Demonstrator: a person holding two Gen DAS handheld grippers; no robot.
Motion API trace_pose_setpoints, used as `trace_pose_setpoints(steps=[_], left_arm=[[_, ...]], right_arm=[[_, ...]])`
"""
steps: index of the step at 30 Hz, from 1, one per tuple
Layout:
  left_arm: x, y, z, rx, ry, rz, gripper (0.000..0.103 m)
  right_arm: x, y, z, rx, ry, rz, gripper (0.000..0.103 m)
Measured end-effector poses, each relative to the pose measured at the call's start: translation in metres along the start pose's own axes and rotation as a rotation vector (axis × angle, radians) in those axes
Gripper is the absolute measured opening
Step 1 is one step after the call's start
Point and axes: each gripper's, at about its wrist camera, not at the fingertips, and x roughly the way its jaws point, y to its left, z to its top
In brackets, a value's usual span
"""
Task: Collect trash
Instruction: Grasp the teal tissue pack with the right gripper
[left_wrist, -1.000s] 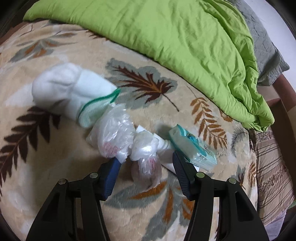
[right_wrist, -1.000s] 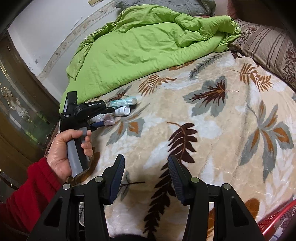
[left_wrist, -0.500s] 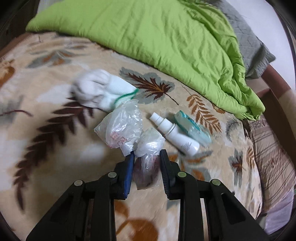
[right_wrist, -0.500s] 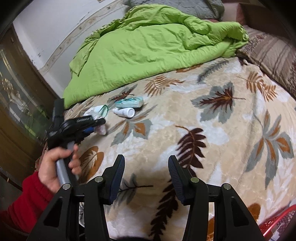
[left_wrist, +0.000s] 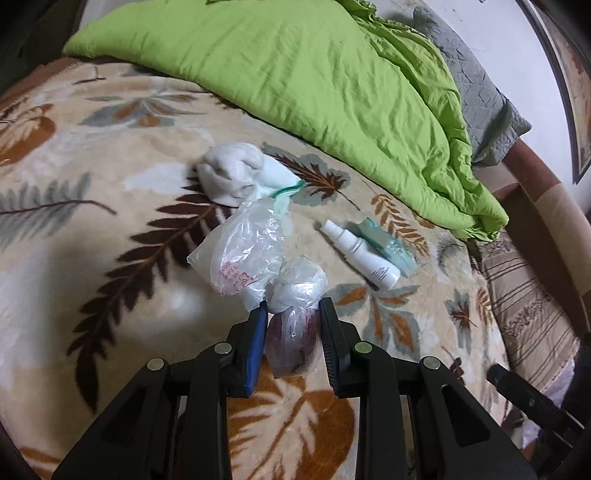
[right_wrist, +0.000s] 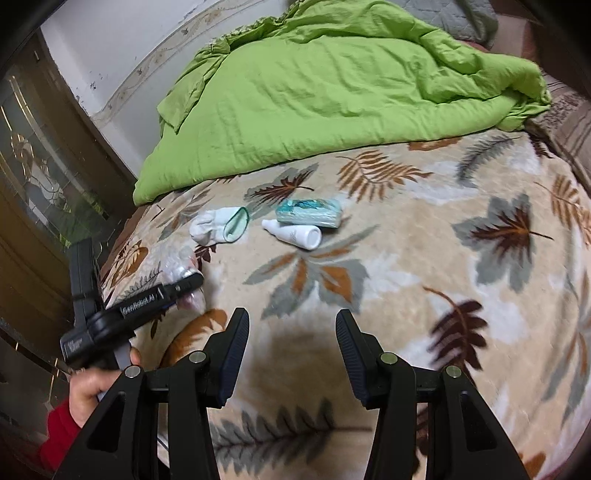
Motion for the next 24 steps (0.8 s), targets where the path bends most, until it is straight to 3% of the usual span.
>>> trace_pose_setpoints(steps=[3,9,13,19,24], left_arm=[[0.006,-0.007,0.006,0.017,-0.009,-0.022,0.027],[0.006,-0.013,0.004,0.055,-0.055,0.048,0.027],[-0.002,-0.009,0.005,0.066,-0.115,0.127,0.027],[-0.001,-0.001,0.007,0.059,-0.136,0.171,0.027],[0.003,-0.001,0.007,0.062,-0.124,0.178,0.027]], right_arm=[[0.007,0.001,0.01,0.029,-0.02,0.019,0.053],[0.031,0.006,0.039,0.003,-0.011,0.035,0.053],[0.058,-0.018,0.066,0.199,-0.018,0.141,0.069],[0.112,-0.055,0.066,0.448,0.0,0.18,0.069],[0.14,-0.072,0.079,0.542,-0.041,0.185,0.069]])
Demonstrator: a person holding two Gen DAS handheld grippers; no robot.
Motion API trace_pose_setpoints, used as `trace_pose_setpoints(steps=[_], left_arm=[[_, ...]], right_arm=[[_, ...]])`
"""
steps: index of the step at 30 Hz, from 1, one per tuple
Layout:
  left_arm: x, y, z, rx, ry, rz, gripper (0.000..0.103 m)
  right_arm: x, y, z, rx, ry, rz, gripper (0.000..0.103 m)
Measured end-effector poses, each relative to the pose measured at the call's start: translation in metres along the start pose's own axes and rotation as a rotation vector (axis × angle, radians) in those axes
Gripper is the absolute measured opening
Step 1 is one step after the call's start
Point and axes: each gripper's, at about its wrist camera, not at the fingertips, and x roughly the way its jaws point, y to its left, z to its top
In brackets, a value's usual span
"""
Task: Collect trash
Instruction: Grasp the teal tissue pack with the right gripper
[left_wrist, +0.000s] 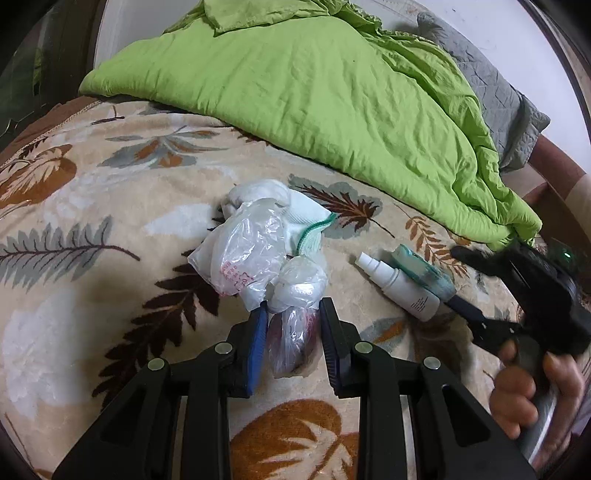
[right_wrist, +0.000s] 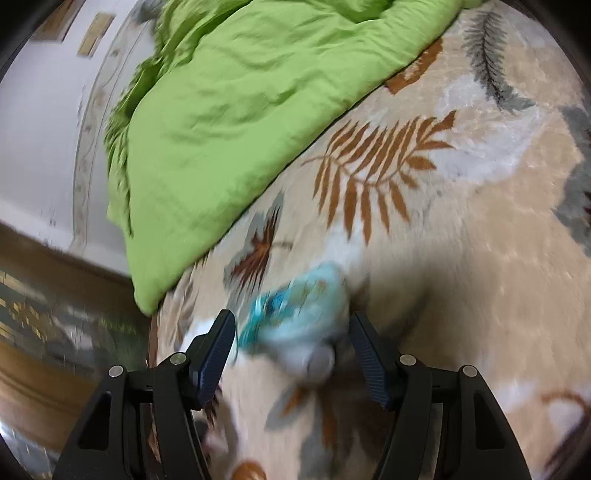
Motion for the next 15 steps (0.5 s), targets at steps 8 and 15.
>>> trace_pose_setpoints(steps=[8,15], left_arm=[[-0.004,-0.007,0.0,0.029,-0.008,-0.011,0.027],[-0.013,-0.01,0.001,0.037,-0.031,-0.03,0.027]], right_arm=[[0.011,0.001,0.01,-0.03,-0.014,-0.028,0.014],[-0.03,0.026,-0.004,-0.179,-0.063,-0.055,0.008]])
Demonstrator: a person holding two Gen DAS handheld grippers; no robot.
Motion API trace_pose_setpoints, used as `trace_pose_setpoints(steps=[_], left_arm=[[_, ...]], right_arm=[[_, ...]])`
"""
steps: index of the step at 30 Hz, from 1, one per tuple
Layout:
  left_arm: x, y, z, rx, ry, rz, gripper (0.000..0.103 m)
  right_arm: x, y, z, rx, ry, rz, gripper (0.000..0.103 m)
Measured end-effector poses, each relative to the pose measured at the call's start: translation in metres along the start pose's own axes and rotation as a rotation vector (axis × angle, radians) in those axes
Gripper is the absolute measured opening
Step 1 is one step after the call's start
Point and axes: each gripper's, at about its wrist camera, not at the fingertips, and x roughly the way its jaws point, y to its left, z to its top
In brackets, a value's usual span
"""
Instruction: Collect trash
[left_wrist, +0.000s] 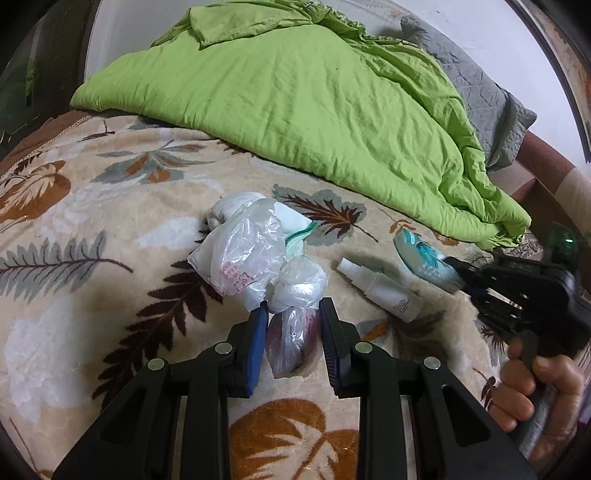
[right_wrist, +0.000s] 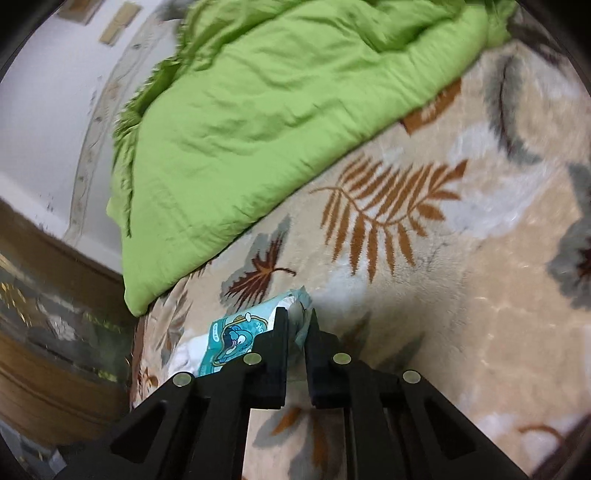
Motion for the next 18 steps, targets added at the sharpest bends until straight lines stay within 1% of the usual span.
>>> trace_pose_setpoints(steps=[1,8,18], left_arm=[[-0.001,0.0,0.0,0.002,-0.004,-0.004,0.027],[-0.006,0.0,0.001,-0.005,-0.01,-0.022,0.027],[-0.009,0.0,0.003,-0.015,-0.014,-0.034,0.027]], right_arm=[[-0.01,0.003,-0.004,-0.022,-0.004,-0.004,0.007],[-0.054,0.016,-0.038,-0.123,0.001,-0.034,0.006],[-0.093,0.037,-0.082,-0.256,0.039,-0.047,0.006]])
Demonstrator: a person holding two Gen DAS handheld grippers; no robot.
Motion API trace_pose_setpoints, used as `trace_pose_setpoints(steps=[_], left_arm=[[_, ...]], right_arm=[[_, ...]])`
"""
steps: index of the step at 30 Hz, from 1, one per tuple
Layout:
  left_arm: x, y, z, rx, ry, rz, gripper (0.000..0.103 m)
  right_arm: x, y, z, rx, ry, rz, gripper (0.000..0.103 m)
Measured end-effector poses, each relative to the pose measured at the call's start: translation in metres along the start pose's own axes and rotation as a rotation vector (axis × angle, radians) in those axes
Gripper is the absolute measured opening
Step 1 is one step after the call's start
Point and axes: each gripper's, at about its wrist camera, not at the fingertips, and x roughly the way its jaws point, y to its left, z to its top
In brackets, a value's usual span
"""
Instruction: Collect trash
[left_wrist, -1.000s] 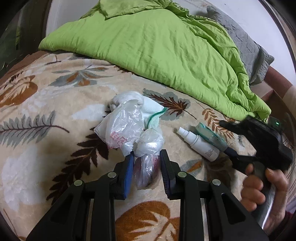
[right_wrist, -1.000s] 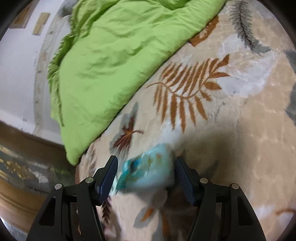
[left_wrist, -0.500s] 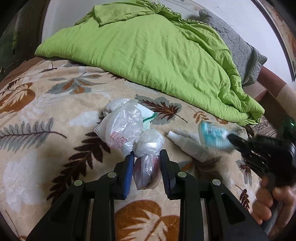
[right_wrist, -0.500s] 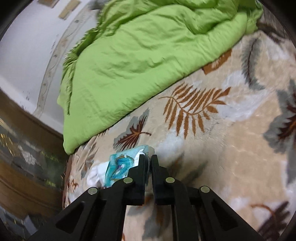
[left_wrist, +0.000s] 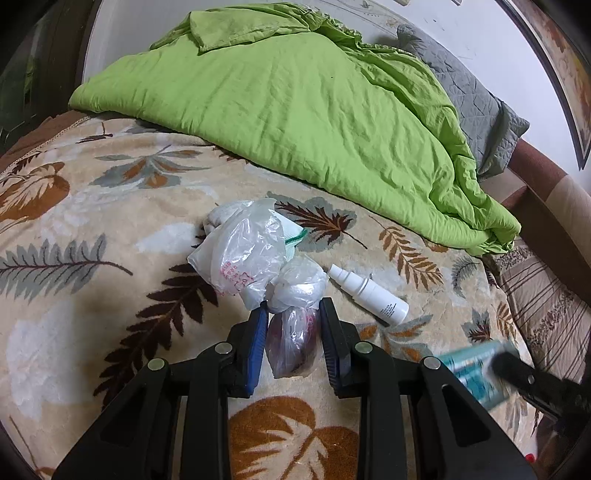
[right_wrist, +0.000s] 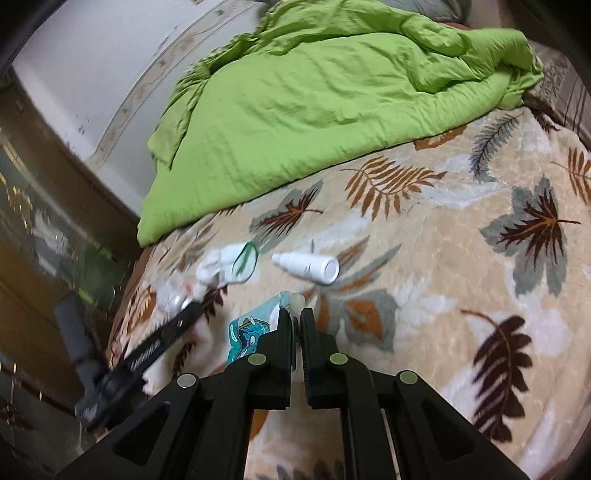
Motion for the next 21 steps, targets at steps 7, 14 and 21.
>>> trace_pose_setpoints(steps=[7,14,21], left_arm=[[-0.002,-0.004,-0.002,0.012,-0.003,0.006,0.027],[-0.002,-0.005,-0.003,0.021,-0.001,0.006,0.027],[-0.003,-0.011,-0.005,0.051,-0.005,0.004,0.027]], right_arm=[[-0.012,0.005,-0.011,-0.006,-0.002,-0.007,0.006],[-0.023,0.011,-0.014,-0.026,-0.022,-0.025,0.006],[-0.028,0.011,-0.021,-0.025,-0.018,-0.043,0.006]])
